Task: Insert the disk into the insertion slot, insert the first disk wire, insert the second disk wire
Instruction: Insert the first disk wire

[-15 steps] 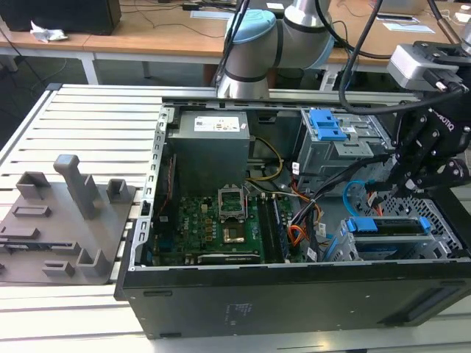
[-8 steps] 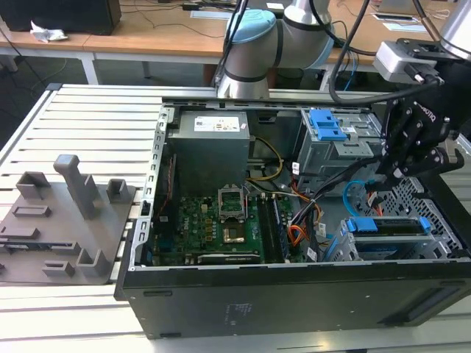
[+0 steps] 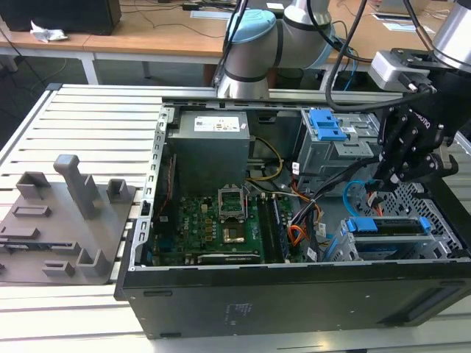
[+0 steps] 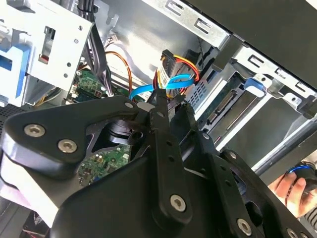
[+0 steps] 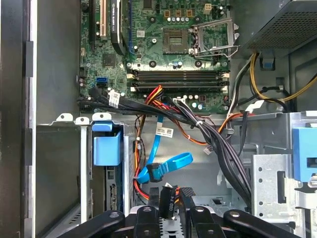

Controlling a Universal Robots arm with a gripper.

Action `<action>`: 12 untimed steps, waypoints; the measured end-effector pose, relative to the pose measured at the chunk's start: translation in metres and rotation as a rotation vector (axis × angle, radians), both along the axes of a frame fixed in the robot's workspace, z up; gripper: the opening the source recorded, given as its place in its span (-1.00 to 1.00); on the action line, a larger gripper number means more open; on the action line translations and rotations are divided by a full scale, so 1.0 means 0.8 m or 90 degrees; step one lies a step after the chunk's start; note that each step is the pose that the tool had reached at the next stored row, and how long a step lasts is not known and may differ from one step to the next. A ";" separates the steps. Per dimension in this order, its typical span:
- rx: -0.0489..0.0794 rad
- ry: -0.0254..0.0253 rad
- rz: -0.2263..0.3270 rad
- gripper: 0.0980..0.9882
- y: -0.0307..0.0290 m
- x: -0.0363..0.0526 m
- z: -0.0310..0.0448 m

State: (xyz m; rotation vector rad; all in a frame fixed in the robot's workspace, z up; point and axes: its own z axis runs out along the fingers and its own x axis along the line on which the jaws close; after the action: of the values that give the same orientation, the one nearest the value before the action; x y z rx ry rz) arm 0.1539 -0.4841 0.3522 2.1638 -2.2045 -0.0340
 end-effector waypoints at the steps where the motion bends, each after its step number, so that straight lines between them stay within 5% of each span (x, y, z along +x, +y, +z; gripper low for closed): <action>1: 0.000 0.0000 0.000 -0.54 0.0000 0.000 0.0000; 10: -0.003 0.0000 0.000 -0.54 -0.0004 0.000 -0.0027; 11: -0.003 0.0000 0.000 -0.83 -0.0004 0.000 -0.0027; 12: -0.003 0.0000 0.000 -0.83 -0.0004 0.000 -0.0027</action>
State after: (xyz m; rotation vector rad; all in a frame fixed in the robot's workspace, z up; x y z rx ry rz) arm 0.1539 -0.4844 0.3501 2.1611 -2.2020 -0.0282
